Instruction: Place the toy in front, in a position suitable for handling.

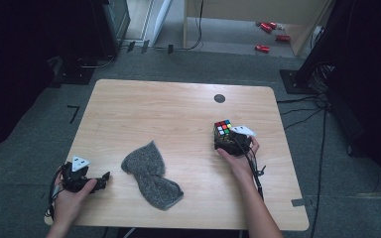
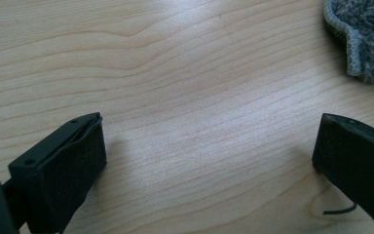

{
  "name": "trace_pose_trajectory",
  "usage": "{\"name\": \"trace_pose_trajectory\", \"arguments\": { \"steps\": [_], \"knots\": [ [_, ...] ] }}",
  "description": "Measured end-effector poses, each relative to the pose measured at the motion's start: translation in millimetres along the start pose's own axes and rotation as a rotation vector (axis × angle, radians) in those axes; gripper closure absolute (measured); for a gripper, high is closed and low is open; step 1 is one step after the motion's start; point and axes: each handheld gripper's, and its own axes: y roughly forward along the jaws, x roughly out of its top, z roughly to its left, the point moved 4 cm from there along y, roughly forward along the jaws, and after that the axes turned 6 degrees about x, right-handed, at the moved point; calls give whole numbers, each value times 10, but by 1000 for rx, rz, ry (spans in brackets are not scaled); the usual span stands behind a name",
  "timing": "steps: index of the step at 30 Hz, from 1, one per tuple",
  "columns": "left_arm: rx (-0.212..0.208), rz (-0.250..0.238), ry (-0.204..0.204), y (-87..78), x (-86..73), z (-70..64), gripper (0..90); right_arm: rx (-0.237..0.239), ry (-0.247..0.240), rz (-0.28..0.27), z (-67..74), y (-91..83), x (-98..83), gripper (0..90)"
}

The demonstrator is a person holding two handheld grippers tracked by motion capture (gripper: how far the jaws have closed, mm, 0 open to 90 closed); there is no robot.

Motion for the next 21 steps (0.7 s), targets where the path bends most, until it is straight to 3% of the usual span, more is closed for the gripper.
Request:
{"name": "trace_pose_trajectory", "arguments": {
  "steps": [8,14,15,21],
  "knots": [
    [2,1,-3,-5,-4,-10,0,-1,-3,30,1,74,19,149],
    [0,1,0,-7,-6,-10,0,-45,-13,55,7,137,41,240],
    [-1,1,0,-3,-2,-10,0,-53,-29,51,23,136,41,308],
    [-1,1,-1,10,12,-11,0,-67,-53,39,53,114,34,339]
  ]
}}
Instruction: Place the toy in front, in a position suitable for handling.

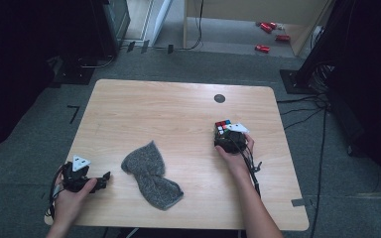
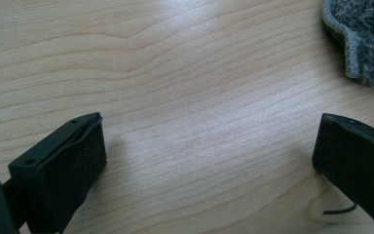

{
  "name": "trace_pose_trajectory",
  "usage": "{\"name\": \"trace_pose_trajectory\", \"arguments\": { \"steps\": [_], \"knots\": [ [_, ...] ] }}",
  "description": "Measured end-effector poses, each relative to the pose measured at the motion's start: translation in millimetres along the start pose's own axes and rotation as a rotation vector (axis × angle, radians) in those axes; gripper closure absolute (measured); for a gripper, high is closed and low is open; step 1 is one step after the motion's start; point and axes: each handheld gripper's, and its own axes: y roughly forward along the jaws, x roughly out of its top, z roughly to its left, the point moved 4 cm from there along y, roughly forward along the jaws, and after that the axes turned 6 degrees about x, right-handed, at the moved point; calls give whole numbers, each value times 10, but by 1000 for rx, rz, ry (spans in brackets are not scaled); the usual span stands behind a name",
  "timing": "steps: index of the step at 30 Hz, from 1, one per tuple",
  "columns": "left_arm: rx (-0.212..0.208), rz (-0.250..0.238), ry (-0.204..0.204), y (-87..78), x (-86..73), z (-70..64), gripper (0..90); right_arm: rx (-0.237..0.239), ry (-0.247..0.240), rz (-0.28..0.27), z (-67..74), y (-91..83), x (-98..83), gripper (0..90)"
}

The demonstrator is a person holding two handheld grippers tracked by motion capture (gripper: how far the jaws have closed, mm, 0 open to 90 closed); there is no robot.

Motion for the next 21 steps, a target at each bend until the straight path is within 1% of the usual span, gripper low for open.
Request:
{"name": "trace_pose_trajectory", "arguments": {
  "steps": [1,6,9,13,17,21],
  "knots": [
    [1,0,0,2,2,0,0,-4,0,-6,-3,-12,-2,342],
    [6,3,-4,12,15,2,0,8,4,-37,-7,-141,-16,343],
    [6,4,-4,13,17,3,0,13,-13,-63,20,-245,8,343],
    [7,6,-6,15,20,1,0,36,-27,-84,76,-386,57,344],
    [6,10,-4,11,20,2,0,64,-35,-107,133,-572,105,344],
    [10,23,-7,-3,16,7,0,90,-58,-119,182,-758,113,344]
  ]
}}
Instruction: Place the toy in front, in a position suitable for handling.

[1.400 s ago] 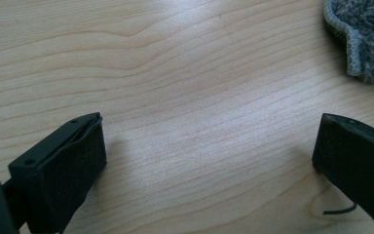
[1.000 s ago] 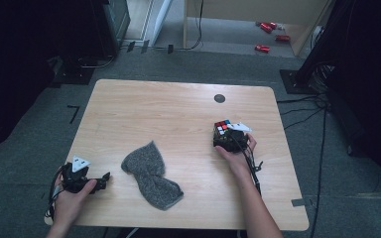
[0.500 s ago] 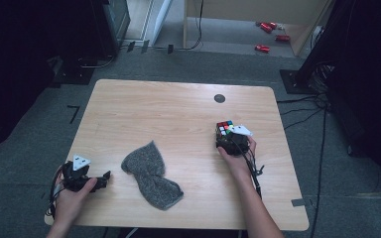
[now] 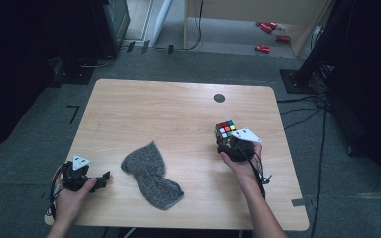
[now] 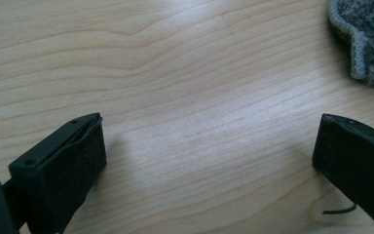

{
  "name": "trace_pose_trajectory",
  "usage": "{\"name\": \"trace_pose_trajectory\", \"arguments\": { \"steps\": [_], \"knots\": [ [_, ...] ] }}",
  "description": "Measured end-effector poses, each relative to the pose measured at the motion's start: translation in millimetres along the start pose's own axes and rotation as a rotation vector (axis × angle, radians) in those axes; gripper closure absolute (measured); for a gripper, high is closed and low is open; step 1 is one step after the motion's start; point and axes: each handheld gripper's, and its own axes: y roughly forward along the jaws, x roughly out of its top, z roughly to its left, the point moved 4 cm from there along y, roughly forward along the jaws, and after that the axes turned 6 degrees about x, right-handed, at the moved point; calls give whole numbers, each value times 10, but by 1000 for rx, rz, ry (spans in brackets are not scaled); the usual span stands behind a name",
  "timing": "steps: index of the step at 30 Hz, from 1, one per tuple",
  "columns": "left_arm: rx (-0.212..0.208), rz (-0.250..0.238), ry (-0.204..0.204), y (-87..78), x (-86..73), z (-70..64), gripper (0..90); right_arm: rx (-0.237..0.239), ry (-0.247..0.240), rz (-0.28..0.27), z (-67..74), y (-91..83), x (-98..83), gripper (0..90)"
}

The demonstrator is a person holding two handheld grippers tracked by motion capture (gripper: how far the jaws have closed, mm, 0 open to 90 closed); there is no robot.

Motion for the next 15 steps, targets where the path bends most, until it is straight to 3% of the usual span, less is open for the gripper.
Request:
{"name": "trace_pose_trajectory", "arguments": {
  "steps": [6,7,15],
  "knots": [
    [6,12,-5,-5,22,4,0,20,-5,0,39,-198,-35,344],
    [-3,3,-6,-16,31,-16,0,30,-10,-1,40,-283,-62,344],
    [-31,-31,23,-81,65,-142,0,49,-14,12,36,-485,-241,344]
  ]
}}
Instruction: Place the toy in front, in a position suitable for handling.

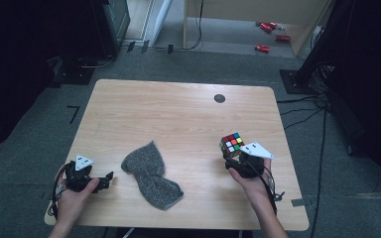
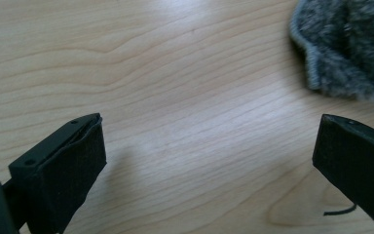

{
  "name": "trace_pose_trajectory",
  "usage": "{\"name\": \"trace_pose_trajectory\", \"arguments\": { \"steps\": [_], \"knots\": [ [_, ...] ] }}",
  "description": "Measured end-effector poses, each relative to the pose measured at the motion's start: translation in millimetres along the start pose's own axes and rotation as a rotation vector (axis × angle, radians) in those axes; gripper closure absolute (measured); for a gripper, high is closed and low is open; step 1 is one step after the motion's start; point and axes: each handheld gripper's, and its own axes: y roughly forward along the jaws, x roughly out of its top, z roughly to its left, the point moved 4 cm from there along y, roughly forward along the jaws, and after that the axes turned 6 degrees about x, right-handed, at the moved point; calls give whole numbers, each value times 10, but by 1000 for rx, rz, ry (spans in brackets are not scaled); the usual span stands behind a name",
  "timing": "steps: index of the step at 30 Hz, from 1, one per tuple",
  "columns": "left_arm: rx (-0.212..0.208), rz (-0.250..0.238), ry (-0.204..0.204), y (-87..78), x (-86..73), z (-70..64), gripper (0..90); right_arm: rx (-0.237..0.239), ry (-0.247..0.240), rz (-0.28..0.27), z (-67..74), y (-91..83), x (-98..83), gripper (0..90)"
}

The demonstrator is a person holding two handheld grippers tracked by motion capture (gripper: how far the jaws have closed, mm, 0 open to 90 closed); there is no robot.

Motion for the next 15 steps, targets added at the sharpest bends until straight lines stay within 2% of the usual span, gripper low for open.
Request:
{"name": "trace_pose_trajectory", "arguments": {
  "steps": [4,5,8,9,10,11,13,15],
  "knots": [
    [-1,-23,17,-38,35,-73,0,9,-4,16,11,-43,-91,344],
    [-8,-42,29,-61,61,-137,0,16,-6,26,23,-65,-135,344],
    [-37,-56,59,-82,91,-268,0,26,-19,42,54,-108,-199,344],
    [-37,-56,59,-82,91,-268,0,26,-19,42,54,-108,-199,344],
    [-56,-62,80,-94,115,-367,0,31,-27,50,79,-136,-229,344],
    [-56,-62,80,-94,115,-367,0,31,-27,50,79,-136,-229,344],
    [-97,-85,122,-122,168,-548,0,41,-34,55,116,-169,-266,344],
    [-122,-92,152,-133,187,-646,0,50,-38,59,144,-183,-293,344]
  ]
}}
